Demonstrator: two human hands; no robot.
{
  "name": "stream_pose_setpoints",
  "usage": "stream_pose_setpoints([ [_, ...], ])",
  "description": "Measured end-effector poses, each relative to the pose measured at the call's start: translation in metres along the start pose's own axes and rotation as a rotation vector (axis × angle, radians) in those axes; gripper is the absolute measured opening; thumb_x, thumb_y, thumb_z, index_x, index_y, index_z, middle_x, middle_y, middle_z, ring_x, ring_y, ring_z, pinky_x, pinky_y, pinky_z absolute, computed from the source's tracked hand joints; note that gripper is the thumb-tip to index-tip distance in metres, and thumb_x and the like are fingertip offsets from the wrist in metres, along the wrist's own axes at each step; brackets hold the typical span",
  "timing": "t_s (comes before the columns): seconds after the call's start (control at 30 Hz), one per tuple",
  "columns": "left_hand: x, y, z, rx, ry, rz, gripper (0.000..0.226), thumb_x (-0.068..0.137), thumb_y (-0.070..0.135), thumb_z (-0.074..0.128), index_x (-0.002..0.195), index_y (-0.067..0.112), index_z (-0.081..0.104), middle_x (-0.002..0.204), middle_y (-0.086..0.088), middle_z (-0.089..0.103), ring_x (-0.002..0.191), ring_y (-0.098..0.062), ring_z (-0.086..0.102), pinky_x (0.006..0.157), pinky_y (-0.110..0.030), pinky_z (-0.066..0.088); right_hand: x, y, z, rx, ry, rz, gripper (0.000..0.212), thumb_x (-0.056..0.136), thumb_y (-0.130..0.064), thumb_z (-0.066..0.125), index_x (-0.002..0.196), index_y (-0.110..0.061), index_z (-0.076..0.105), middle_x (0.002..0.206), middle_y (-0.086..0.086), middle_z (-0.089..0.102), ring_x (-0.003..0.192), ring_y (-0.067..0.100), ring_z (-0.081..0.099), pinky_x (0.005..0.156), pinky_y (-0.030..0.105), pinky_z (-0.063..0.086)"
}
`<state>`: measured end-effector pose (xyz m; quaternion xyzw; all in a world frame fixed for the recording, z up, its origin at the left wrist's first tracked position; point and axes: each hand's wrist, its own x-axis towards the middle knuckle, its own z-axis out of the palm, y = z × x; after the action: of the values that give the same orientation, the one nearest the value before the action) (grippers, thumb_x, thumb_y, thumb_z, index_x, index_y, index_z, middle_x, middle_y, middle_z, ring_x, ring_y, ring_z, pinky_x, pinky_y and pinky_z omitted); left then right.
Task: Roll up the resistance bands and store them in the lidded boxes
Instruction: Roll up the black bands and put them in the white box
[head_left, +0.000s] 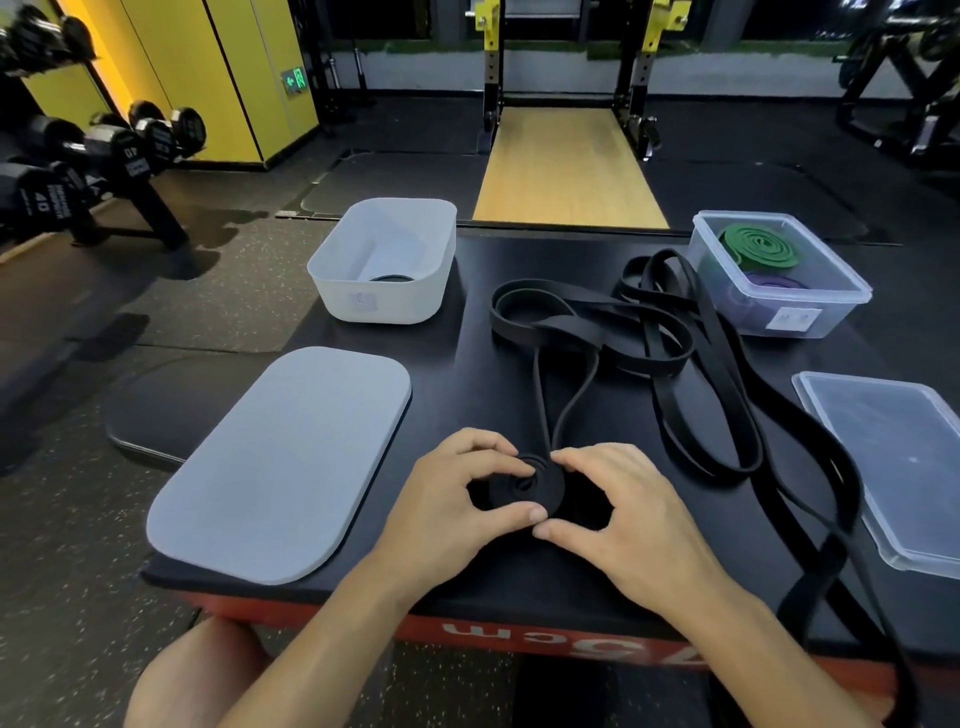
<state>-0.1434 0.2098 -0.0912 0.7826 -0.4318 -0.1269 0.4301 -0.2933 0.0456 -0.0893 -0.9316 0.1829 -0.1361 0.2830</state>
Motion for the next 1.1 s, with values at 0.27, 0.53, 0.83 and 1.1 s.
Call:
stream_pose_setpoints([
  [0.27,-0.001,-0.001,0.001,-0.005,-0.010,-0.003,0.031,0.081,0.047,0.085,0.111,0.043,0.078,0.124,0.028,0.060,0.120,-0.001,0.058,0.091,-0.016,0.046,0.003,-0.004,-0.006,-0.034,-0.063,0.025,0.078,0.076,-0.064,0.078,0.145,-0.044,0.050,0.137,-0.026,0.048,0.128,-0.009,0.041,0.102,0.010,0.033],
  [0.53,-0.004,-0.001,-0.001,-0.033,-0.058,0.084,0.028,0.089,0.032,0.083,0.116,0.036,0.078,0.133,0.029,0.060,0.131,0.000,0.054,0.107,-0.019,0.043,0.006,-0.001,-0.005,0.073,-0.109,0.028,0.087,0.071,-0.056,0.085,0.145,-0.051,0.040,0.123,-0.037,0.043,0.125,-0.015,0.040,0.100,0.013,0.038],
  [0.83,-0.006,0.004,-0.001,-0.203,-0.103,0.086,0.036,0.091,0.011,0.078,0.118,0.027,0.061,0.125,0.015,0.052,0.127,-0.011,0.060,0.109,-0.025,0.049,0.005,-0.007,0.004,-0.178,-0.067,-0.048,0.072,0.071,-0.083,0.060,0.134,-0.050,0.050,0.103,-0.021,0.037,0.102,0.006,0.043,0.094,0.028,0.044],
  [1.1,-0.005,0.009,0.007,0.043,0.035,0.052,0.026,0.086,0.042,0.077,0.110,0.039,0.067,0.111,0.022,0.059,0.110,-0.006,0.059,0.088,-0.013,0.044,0.006,-0.032,0.010,-0.290,0.028,0.068,0.057,0.065,-0.081,0.054,0.094,-0.032,0.051,0.090,-0.017,0.046,0.083,0.007,0.048,0.084,0.030,0.040],
])
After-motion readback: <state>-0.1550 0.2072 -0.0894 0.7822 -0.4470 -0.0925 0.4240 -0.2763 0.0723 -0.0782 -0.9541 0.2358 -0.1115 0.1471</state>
